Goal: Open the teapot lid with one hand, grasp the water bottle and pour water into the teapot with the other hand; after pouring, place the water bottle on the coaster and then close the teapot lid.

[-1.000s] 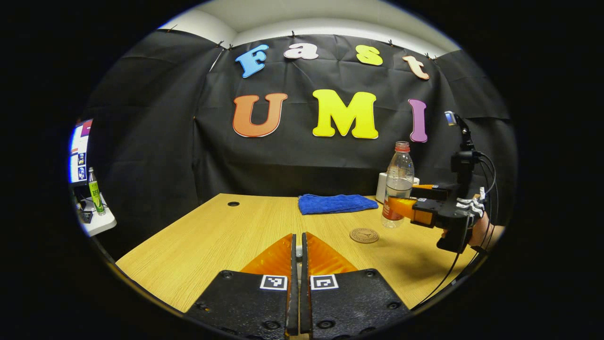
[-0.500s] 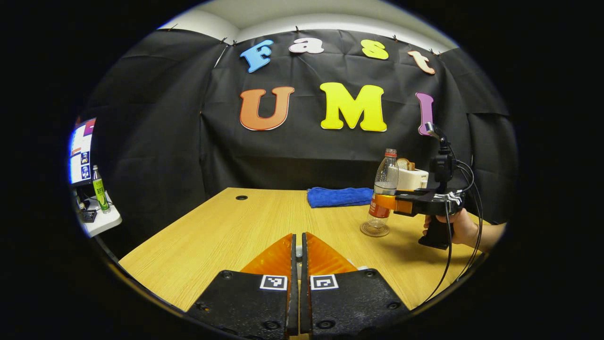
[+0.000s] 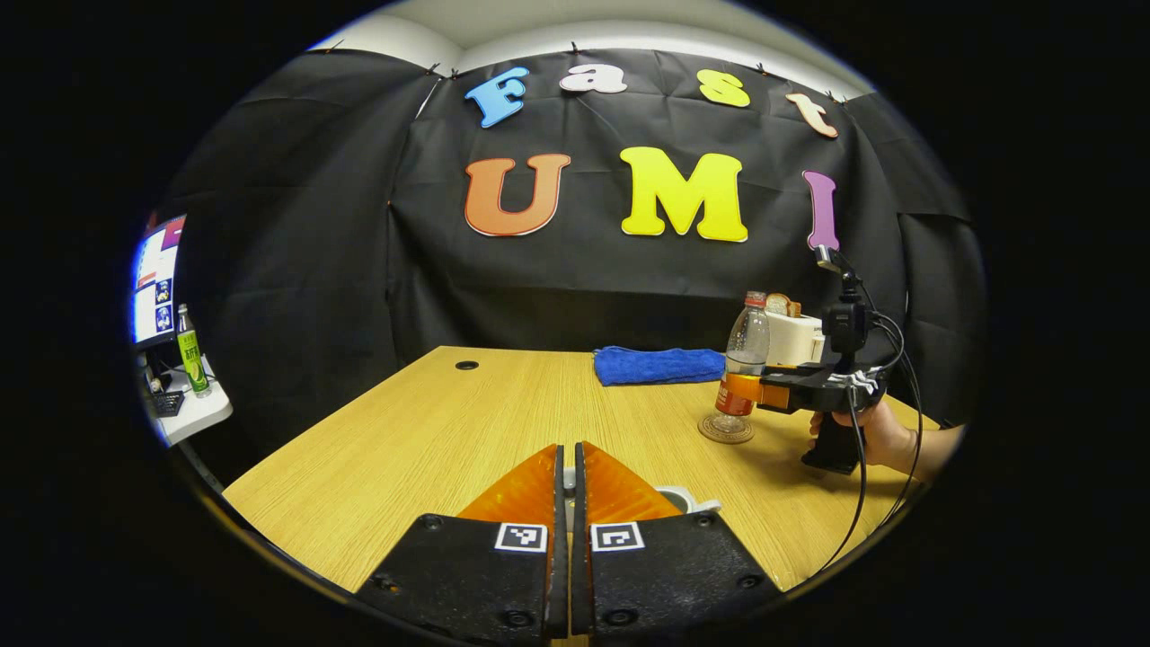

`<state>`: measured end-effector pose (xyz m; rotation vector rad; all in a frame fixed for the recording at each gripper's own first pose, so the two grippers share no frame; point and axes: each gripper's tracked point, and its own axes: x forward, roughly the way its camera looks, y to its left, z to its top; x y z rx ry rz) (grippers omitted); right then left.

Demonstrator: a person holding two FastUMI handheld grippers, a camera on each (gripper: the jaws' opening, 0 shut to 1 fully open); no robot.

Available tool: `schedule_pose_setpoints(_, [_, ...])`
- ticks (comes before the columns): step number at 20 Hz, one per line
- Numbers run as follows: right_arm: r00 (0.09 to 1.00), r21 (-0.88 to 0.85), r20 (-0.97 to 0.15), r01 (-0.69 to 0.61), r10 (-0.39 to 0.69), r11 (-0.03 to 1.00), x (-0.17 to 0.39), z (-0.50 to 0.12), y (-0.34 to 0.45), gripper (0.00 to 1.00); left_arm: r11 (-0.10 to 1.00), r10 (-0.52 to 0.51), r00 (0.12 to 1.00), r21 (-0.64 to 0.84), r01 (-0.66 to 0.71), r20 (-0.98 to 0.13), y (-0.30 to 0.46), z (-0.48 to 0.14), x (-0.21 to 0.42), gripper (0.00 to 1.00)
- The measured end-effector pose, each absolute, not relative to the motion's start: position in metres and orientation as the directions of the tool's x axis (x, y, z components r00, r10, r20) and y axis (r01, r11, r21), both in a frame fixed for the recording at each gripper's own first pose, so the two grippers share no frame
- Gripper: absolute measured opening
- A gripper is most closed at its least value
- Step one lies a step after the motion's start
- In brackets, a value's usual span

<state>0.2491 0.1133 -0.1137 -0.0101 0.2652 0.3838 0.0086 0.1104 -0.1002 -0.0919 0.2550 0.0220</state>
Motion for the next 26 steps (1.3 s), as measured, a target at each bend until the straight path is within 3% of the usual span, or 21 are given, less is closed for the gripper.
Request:
schedule_pose_setpoints(2, [0.891,0.042,-0.266,-0.372,0.369,0.927,0.249,-0.118,0.114,0.74,0.996,0.01,0.967,-0.085,-0.033,-0.254,0.11,-0.1,0.009,0.04])
schedule_pose_setpoints(8, [0.883,0.024,-0.293,-0.377,0.367,0.926,0.243,-0.123,0.115,0.97,0.995,0.017,0.969,-0.087,-0.039,-0.246,0.11,-0.096,0.005,0.04])
schedule_pose_setpoints(16, [0.907,-0.001,-0.24,-0.355,0.345,0.935,0.179,-0.097,0.089,0.96,0.995,-0.007,0.978,-0.1,-0.015,-0.209,0.093,-0.085,0.0,0.04])
schedule_pose_setpoints(21, [0.943,-0.039,-0.135,-0.312,0.304,0.949,0.121,-0.061,0.059,0.96,0.989,-0.087,0.979,-0.135,0.063,-0.184,0.06,-0.083,0.012,0.04])
schedule_pose_setpoints(26, [0.965,-0.014,-0.114,-0.238,0.235,0.971,0.086,-0.064,0.026,0.96,0.987,-0.125,0.968,-0.127,0.099,-0.217,0.041,-0.106,0.029,0.04])
